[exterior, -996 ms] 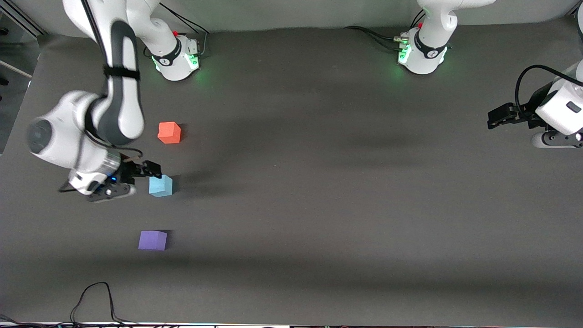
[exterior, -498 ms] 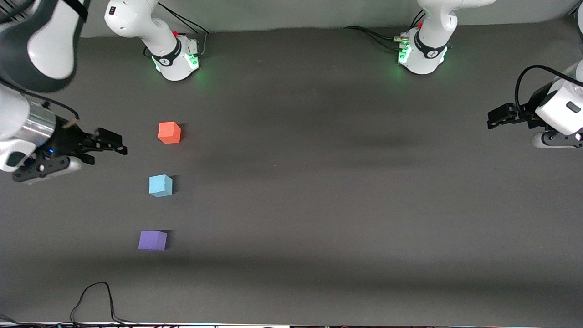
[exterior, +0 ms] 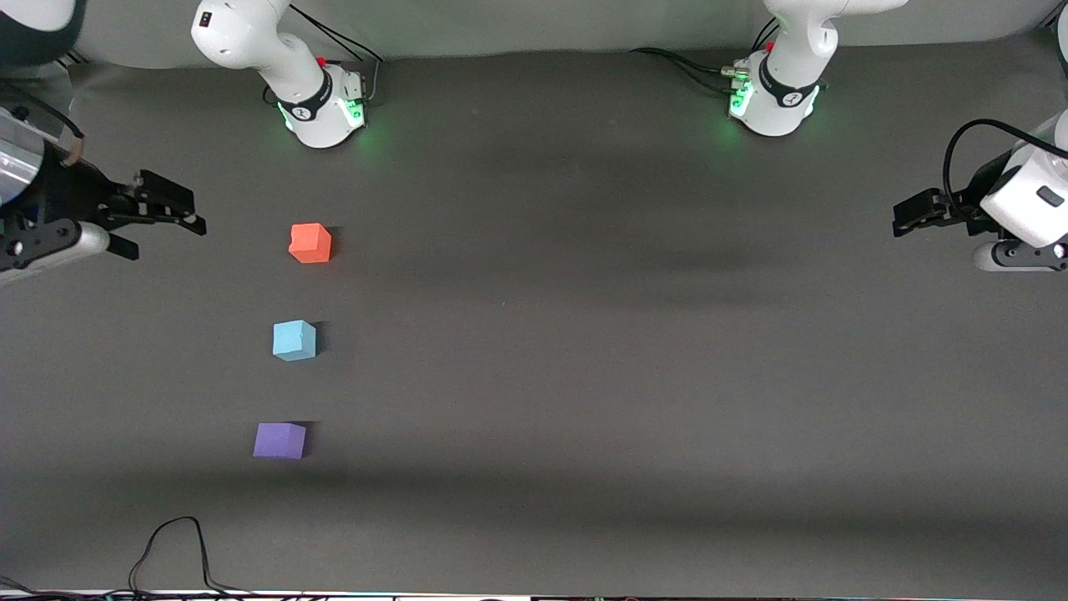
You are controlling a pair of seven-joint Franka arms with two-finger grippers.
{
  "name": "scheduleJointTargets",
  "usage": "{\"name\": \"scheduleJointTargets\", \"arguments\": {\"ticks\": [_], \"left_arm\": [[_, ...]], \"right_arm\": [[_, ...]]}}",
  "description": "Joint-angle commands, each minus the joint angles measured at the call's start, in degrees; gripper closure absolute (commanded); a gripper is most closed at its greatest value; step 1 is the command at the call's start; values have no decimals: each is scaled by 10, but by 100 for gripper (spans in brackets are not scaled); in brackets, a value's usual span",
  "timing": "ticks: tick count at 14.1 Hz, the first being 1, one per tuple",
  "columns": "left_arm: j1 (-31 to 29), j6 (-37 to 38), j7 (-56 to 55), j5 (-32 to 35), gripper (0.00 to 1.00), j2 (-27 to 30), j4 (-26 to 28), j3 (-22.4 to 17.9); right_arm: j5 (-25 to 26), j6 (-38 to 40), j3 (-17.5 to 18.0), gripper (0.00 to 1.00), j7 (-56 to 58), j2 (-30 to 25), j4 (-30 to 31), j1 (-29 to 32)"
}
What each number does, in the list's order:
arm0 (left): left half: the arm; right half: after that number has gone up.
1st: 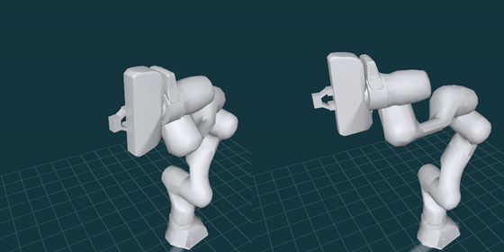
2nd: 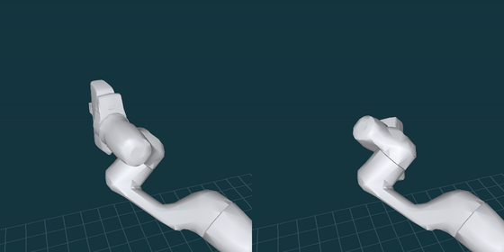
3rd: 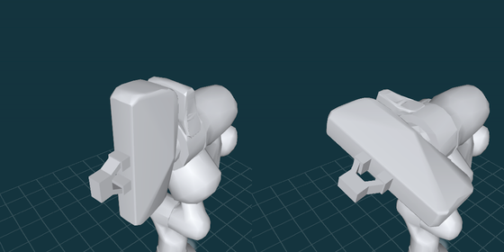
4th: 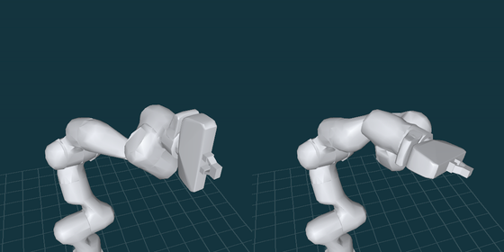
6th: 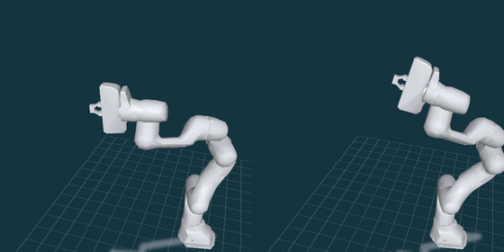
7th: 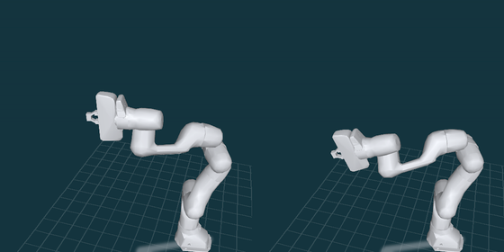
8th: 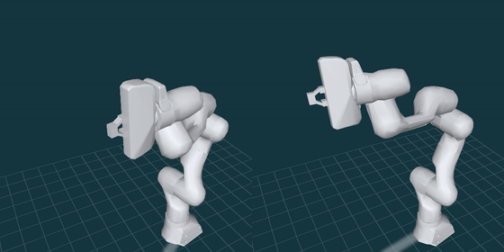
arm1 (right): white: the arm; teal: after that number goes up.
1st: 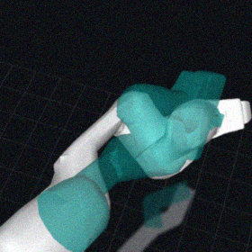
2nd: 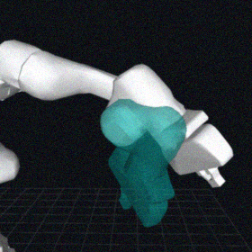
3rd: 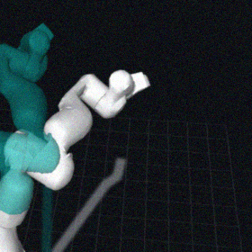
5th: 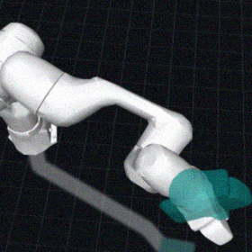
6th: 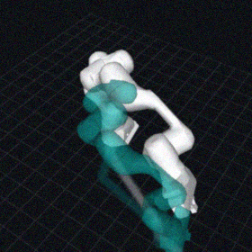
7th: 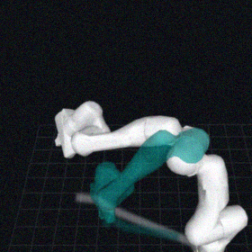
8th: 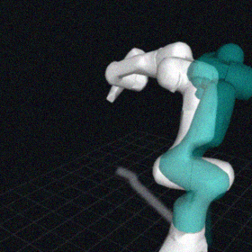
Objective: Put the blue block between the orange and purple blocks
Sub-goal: 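Open the right gripper and lift it away from the blue cube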
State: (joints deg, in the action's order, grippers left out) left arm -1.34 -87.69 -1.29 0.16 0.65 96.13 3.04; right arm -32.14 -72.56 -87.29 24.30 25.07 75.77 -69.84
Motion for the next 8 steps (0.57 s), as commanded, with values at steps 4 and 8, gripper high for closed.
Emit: {"name": "scheduleJointTargets", "arguments": {"ticks": [4,8], "left_arm": [[6,0,3,-5,0,-2,-7,-5],[6,-3,3,-4,0,-2,-6,-4]], "right_arm": [[20,45,168,0,-12,-4,-99,170],[79,18,331,0,-15,-31,-114,283]]}}
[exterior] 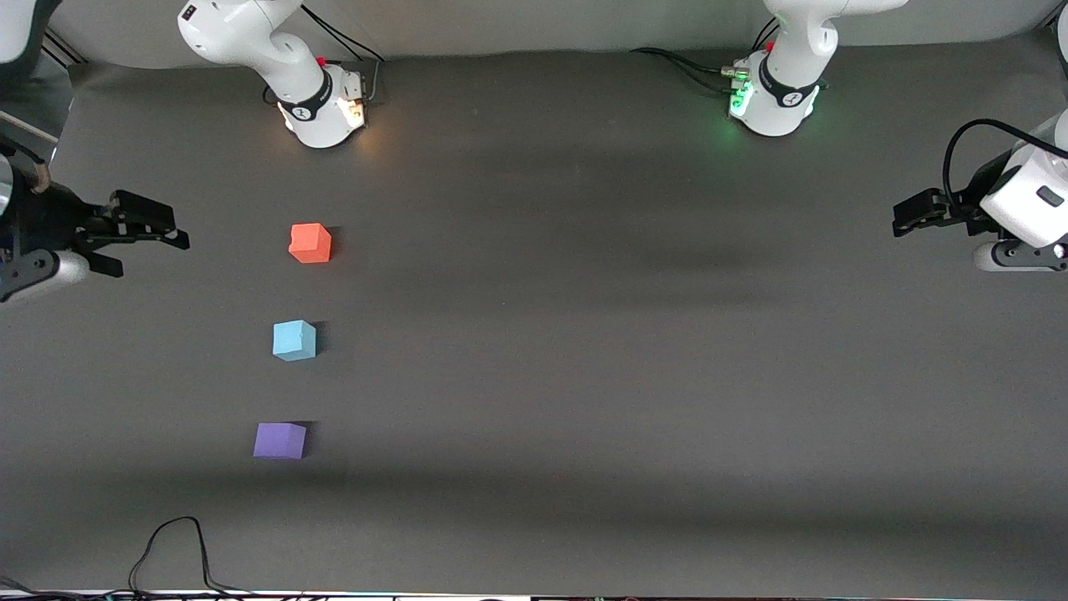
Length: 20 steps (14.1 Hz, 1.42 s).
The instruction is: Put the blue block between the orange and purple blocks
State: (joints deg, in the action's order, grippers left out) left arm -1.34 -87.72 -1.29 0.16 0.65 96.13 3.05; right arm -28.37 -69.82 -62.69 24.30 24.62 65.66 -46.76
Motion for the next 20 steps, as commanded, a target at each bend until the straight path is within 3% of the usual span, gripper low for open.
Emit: {"name": "scheduleJointTargets", "arguments": {"ticks": [1,3,4,6,8,9,11,15,17,20], "left_arm": [[6,-3,3,-4,0,-2,-6,-4],[6,-3,3,-4,0,-1,-6,-4],[6,-3,3,-4,0,-2,-6,-4],[6,-3,3,-4,0,-1,-6,-5],[6,-3,3,-4,0,-1,-6,-5],[6,-3,3,-4,0,-1,-5,-4],[6,-4,3,-4,0,0,-5,-4],[6,-16,6,-3,0,5,6,-4],[6,-17,7,-3,0,5,6,-4],[6,-20,21,-2,0,5,6,-4]], "right_arm": [[69,-26,148,0,-28,-44,-9,92],[139,-66,304,0,-85,-95,31,175],[178,-96,367,0,-104,-125,69,206],[209,-154,489,0,-130,-202,176,291],[231,-205,565,0,-139,-270,278,357],[231,-219,581,0,-139,-293,313,374],[232,-226,578,0,-140,-309,337,379],[263,-225,514,0,-153,-302,326,341],[275,-224,470,0,-155,-299,319,293],[275,-224,464,0,-163,-295,311,288]]}}
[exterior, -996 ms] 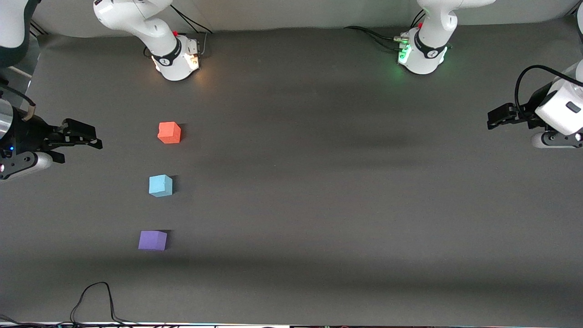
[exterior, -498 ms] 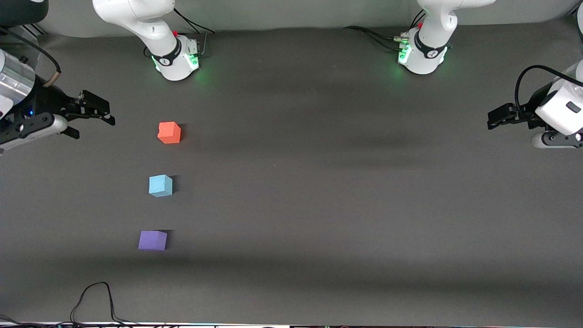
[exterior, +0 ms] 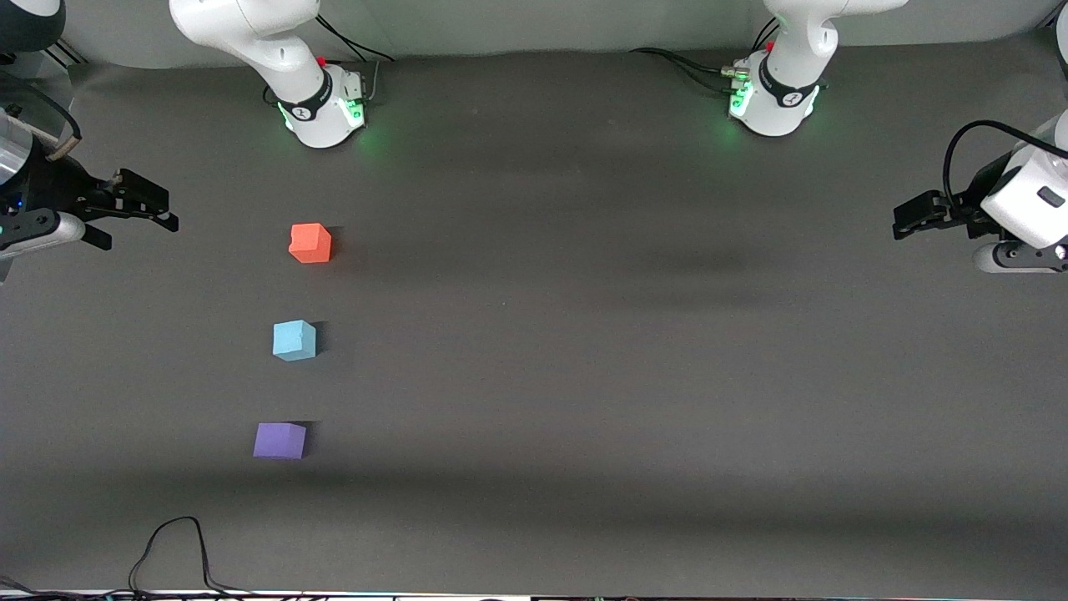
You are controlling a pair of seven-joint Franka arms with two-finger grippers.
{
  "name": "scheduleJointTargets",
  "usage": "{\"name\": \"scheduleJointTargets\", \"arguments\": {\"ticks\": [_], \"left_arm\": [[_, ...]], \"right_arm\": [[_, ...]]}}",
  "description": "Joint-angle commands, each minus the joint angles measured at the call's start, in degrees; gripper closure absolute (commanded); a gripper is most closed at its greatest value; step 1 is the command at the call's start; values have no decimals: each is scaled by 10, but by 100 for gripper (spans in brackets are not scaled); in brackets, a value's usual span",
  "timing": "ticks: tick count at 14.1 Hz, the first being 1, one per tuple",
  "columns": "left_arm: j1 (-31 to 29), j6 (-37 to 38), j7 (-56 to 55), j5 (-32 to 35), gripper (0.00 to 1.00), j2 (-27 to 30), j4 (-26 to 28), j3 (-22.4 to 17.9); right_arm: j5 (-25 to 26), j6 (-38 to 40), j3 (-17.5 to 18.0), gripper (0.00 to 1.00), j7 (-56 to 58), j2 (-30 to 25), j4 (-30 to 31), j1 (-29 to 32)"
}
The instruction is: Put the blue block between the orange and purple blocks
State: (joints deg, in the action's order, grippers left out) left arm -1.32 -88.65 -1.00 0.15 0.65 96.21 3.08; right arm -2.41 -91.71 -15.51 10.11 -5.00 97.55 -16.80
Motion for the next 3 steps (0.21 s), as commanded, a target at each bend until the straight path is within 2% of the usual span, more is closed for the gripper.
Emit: {"name": "scheduleJointTargets", "arguments": {"ticks": [1,3], "left_arm": [[6,-11,20,-3,0,5,5,-4],[6,-11,20,-3,0,5,5,-4]], "right_arm": [[15,-5,-5,0,-21,9,-26,-5],[11,2,33,0,-16,34,-63,46]]}}
